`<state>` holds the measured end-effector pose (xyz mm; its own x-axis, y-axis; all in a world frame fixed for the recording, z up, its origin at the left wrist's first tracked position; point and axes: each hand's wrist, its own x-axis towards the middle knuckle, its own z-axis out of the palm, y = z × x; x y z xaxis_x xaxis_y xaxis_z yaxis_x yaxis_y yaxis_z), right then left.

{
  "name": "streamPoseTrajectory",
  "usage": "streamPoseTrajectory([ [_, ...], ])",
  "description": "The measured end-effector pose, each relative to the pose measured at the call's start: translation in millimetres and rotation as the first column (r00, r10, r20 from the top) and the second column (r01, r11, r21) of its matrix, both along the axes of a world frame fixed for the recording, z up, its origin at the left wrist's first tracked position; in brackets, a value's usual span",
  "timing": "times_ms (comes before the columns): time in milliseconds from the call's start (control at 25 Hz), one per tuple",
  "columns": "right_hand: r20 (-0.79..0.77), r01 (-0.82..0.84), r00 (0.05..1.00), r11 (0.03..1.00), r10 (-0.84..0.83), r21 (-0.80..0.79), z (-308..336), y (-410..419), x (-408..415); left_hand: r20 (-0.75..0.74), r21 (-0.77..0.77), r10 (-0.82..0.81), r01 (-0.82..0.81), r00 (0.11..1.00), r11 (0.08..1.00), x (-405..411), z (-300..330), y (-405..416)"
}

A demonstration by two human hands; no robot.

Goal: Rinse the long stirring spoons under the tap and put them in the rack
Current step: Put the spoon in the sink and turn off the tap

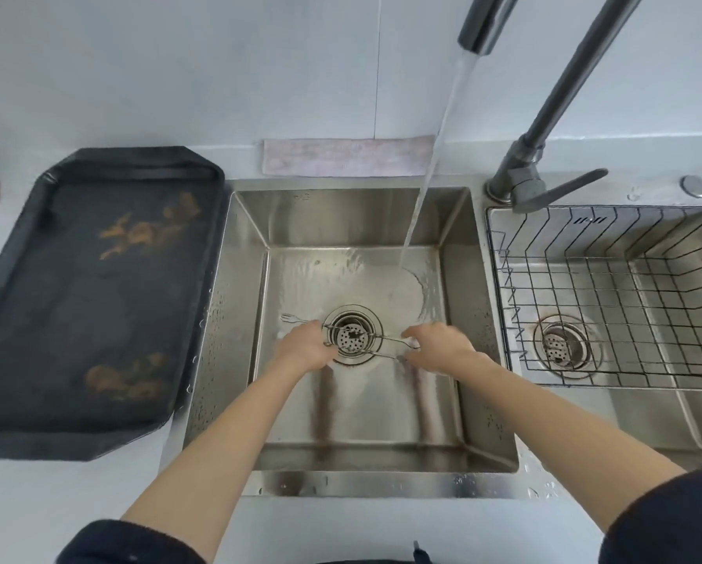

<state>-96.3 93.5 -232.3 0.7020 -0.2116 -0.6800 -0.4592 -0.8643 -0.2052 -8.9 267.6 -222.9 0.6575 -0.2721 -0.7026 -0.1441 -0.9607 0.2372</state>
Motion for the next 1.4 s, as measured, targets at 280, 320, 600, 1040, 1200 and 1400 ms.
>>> streamPoseTrajectory([
  [280, 0.163, -0.008, 0.986, 0.999, 0.014, -0.038, 52.2, -9.2, -18.6, 0.181, 0.017, -0.179, 0.179, 0.967, 0.984, -12.5, 50.2, -15.7],
  [320, 0.210, 0.013, 0.978, 0.999, -0.005, -0.037, 60.8, -12.1, -22.9, 0.211, 0.003, -0.192, 0.196, 0.959, 0.981, -15.0, 58.2, -20.8],
  [600, 0.500, 0.155, 0.851, 0.986, -0.161, 0.055, 119.2, -47.8, -41.4, 0.381, -0.171, -0.231, 0.314, 0.895, 0.934, -27.2, 113.4, -68.2],
  [1040, 0.718, 0.301, 0.641, 0.949, -0.270, 0.089, 178.0, -134.0, -58.0, 0.662, -0.293, -0.207, 0.503, 0.721, 0.813, -34.2, 190.0, -168.7],
  [1200, 0.745, 0.331, 0.600, 0.938, -0.291, 0.100, 177.3, -156.3, -52.4, 0.691, -0.311, -0.149, 0.477, 0.708, 0.822, -26.7, 202.8, -199.9],
  [1400, 0.707, 0.321, 0.642, 0.941, -0.298, 0.106, 159.6, -178.8, -33.1, 0.556, -0.452, -0.053, 0.355, 0.830, 0.819, -7.9, 203.1, -239.1],
])
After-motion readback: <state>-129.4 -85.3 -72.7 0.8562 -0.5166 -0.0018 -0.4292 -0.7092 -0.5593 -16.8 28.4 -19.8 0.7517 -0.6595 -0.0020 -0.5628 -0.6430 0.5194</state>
